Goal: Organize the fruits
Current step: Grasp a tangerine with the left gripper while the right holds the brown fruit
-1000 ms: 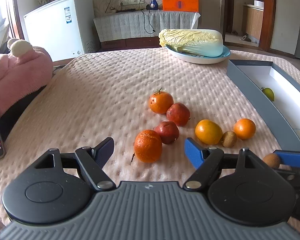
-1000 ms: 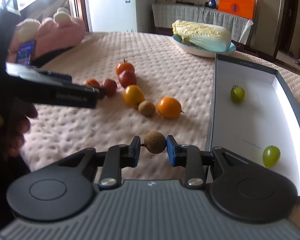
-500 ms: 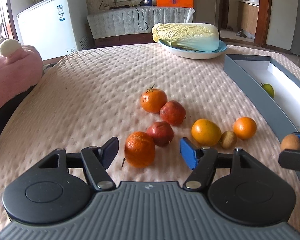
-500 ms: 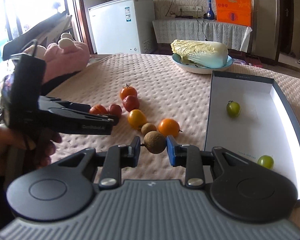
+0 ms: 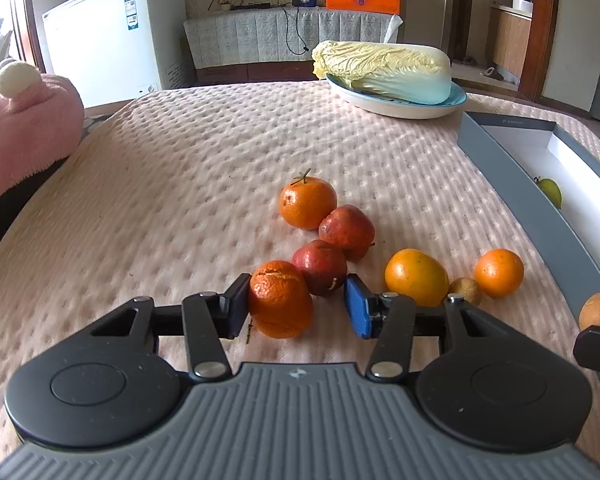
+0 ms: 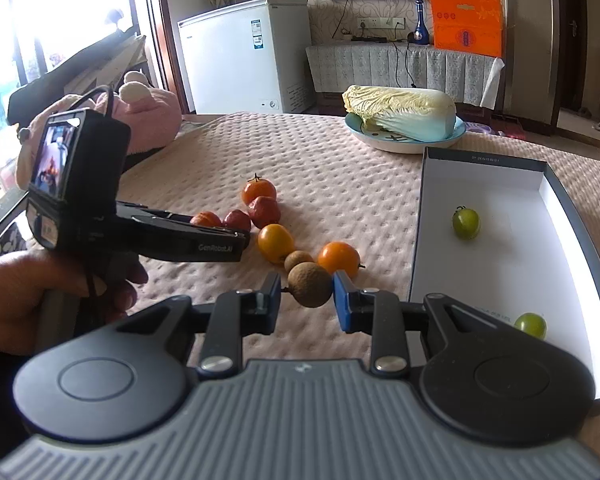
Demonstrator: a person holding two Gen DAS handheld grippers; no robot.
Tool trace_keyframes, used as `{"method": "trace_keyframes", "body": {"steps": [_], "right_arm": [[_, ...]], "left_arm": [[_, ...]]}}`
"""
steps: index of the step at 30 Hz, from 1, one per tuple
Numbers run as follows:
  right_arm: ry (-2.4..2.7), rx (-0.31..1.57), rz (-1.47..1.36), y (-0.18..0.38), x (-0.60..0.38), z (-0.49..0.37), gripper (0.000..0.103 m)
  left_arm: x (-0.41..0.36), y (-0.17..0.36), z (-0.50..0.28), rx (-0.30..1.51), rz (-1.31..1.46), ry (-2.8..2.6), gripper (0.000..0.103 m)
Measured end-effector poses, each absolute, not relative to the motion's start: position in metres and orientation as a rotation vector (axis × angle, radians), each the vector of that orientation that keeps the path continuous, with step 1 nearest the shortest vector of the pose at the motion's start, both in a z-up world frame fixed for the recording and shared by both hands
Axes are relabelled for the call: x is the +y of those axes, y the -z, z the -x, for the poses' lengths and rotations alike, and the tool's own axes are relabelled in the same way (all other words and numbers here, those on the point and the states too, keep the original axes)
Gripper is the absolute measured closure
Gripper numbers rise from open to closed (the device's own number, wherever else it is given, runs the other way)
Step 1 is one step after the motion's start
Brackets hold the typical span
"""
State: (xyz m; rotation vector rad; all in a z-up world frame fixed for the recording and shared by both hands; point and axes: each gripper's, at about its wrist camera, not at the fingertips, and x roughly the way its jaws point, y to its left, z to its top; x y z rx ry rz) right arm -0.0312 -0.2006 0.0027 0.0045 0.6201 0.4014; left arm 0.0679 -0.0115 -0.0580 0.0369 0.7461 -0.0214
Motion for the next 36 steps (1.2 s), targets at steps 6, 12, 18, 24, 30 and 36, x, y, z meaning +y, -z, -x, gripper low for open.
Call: {"method": "trace_keyframes", "body": {"steps": [6,12,18,24,30,36], "right_arm": [[-0.409,0.615,-0.004,-0.004,-0.198,0.033,0.072],[-0.414,0.624,0.01,-0.002,-0.193,0.032,0.072],[-0.418,0.63,0.01,-0.002,-0.194,0.031,0.072],[-0.416,0.63,0.002,-0.003,-0.196,0.03,0.072],[-0.424,0.624,0.003,-0.004,-0.196,0.031,0.072],[-0.444,0.583,-0.018,-0.009,-0.196,0.034,0.072]], "left_arm": [[0.001,0.049,-0.062,0.756,0.026,0.064,0.064],[0.01,0.047,-0.053,0.748,0.006,0.08,0.064],[0.013,0.052,-0.053,0.778,-0.004,0.09,0.063],[0.006,0.055,-0.055,0.771,-0.032,0.08,0.063],[0.007,0.053,-0.056,0.781,-0.019,0.063,0.064],[0.009,0.042,-0.052,0.758,0.005,0.029,0.064]]}}
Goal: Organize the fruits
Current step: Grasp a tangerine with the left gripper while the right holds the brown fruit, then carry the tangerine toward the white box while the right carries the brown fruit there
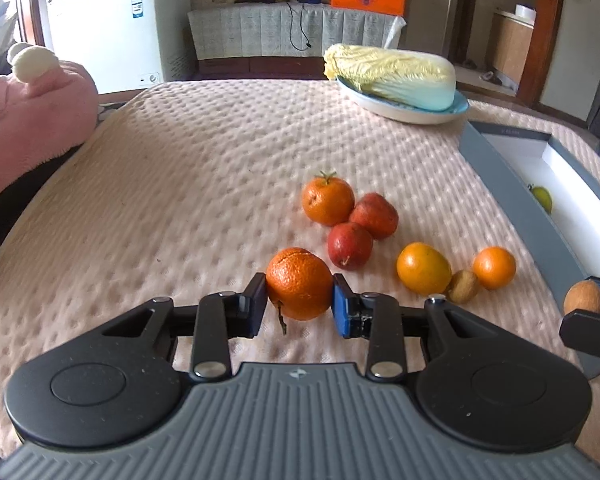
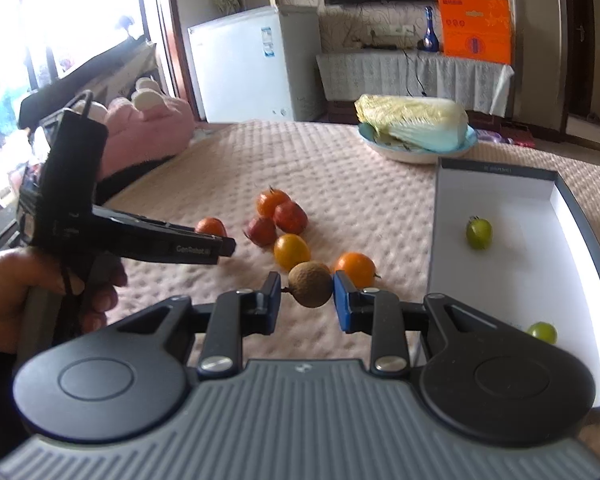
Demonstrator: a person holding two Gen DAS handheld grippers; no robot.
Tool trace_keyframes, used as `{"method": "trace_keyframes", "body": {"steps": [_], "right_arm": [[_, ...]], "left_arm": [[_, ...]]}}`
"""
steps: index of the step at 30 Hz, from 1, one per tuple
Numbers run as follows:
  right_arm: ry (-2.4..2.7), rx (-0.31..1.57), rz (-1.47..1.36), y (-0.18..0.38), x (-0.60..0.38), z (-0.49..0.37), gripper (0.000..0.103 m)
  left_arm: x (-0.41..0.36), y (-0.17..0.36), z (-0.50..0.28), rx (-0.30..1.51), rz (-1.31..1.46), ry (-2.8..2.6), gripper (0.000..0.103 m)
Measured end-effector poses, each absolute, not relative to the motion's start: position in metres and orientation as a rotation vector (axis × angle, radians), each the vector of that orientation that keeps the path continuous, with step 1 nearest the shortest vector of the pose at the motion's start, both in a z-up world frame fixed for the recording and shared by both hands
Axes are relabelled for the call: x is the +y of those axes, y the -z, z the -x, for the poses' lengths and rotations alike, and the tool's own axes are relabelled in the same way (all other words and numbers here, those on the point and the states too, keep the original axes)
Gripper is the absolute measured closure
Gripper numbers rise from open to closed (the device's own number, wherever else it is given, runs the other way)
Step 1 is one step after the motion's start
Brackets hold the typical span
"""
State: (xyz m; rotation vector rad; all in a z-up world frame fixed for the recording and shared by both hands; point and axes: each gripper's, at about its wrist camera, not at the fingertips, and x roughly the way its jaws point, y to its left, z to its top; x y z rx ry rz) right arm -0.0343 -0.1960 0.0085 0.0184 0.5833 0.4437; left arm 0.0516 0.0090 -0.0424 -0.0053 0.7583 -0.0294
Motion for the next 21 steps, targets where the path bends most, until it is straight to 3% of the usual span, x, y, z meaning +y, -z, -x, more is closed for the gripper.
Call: {"method": "trace_keyframes", "body": {"steps": [21], "right_arm": [[-0.463,0.519,-0.019,-0.02,-0.196,0.048,0.072]], "left_arm": [[0.012,0.015,-0.029,0.695,-0.014,-0.017,0.064]]}}
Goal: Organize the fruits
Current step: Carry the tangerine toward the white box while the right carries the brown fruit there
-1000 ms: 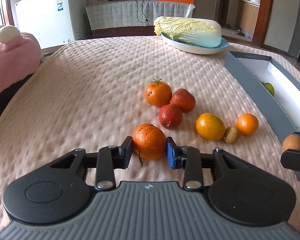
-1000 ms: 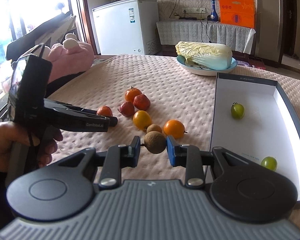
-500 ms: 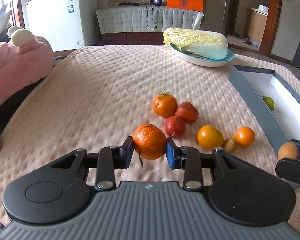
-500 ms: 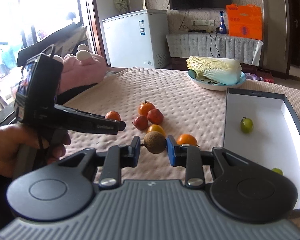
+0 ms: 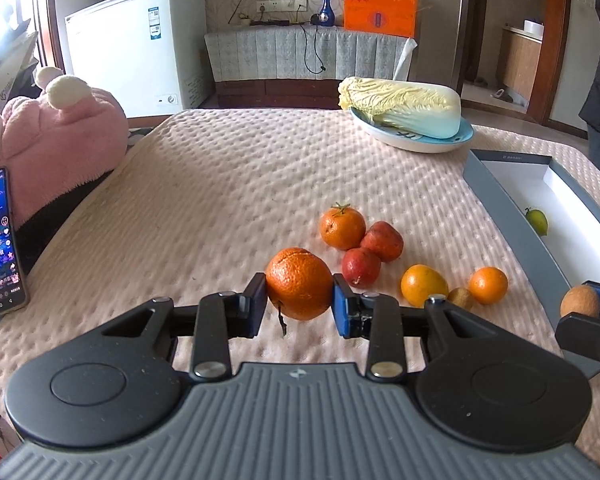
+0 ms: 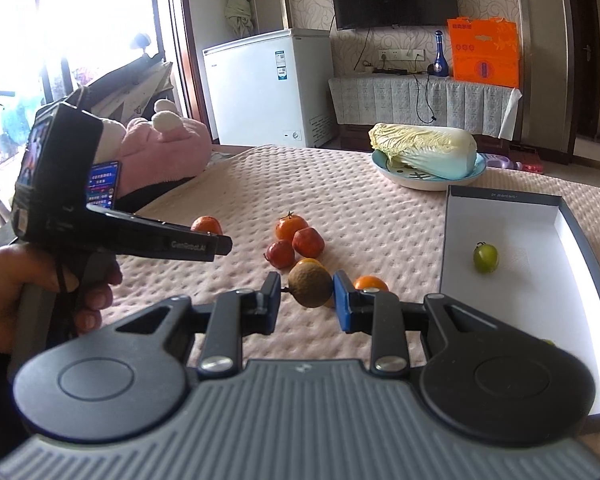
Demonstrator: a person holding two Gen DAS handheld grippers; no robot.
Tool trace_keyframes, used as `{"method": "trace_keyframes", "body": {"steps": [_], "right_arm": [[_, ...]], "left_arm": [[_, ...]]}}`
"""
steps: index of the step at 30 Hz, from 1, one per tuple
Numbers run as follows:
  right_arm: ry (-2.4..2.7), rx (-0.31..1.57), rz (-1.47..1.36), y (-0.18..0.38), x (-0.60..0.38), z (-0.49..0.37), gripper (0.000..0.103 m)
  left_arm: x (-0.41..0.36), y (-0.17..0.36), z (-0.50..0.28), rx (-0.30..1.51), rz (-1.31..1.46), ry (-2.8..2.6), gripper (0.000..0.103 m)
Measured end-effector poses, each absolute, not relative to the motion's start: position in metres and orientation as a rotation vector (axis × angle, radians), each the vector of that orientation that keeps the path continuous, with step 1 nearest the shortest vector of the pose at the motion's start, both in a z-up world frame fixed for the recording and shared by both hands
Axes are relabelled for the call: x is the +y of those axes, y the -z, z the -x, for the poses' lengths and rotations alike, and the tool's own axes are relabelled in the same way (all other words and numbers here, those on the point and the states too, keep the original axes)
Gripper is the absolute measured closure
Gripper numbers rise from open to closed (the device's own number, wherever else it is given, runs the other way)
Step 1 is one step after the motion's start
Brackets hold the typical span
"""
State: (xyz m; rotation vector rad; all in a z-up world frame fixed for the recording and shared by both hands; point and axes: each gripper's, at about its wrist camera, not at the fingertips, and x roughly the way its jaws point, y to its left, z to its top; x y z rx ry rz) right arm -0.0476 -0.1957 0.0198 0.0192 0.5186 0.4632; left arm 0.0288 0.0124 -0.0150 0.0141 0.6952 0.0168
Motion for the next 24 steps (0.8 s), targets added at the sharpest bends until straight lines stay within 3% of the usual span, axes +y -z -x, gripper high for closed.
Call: {"method": "trace_keyframes", "body": {"steps": [24], "right_arm": [[-0.435,0.5,-0.038,-0.025,-0.219,0.058,0.072]], "left_arm": [[-0.029,0.01,-0.03,0.666,-0.033,0.043,0.064]]}}
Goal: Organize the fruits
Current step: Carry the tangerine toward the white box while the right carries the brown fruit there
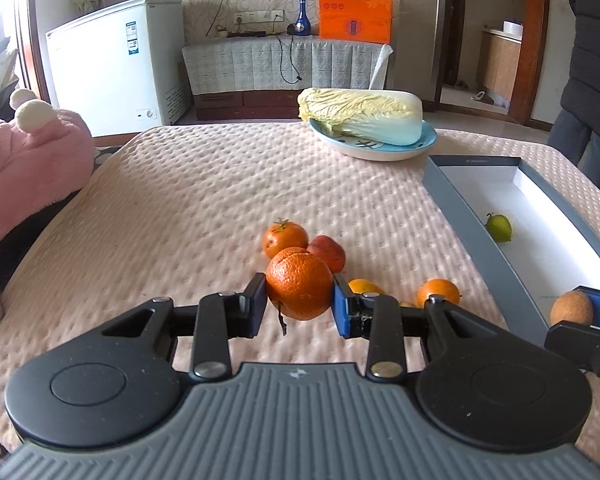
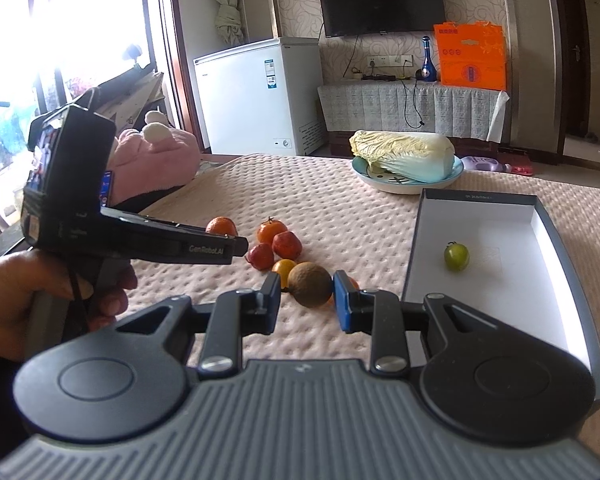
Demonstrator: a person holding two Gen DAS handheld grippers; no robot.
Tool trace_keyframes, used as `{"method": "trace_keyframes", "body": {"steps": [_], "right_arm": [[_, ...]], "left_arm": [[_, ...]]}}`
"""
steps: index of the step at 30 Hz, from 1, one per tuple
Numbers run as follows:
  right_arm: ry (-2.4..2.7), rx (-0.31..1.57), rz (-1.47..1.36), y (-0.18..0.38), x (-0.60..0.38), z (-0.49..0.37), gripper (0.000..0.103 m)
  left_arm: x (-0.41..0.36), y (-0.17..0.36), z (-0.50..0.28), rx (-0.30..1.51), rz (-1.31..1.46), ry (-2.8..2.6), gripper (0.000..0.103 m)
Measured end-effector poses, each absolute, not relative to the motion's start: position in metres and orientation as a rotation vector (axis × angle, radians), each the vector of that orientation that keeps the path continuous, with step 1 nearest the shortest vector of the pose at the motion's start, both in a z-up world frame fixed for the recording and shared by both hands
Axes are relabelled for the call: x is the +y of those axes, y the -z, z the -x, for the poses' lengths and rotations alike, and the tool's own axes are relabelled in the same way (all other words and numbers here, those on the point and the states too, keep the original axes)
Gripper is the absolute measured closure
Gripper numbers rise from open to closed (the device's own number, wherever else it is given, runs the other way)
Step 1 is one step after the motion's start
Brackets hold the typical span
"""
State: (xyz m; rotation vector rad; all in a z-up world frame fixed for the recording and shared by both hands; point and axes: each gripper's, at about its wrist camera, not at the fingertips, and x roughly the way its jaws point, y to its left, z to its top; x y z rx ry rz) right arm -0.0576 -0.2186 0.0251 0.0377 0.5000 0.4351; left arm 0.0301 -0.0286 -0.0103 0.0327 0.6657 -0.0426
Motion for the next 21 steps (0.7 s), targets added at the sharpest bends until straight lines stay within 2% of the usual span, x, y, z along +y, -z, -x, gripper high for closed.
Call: {"method": "trace_keyframes", "body": {"steps": [21], "right_arm": [[-0.29,0.51,-0.074,-0.025,-0.266,0.068,0.072]], "left_arm": [[-0.093,0.015,-0.05,0.642,-0.081,0.186,0.064]]}}
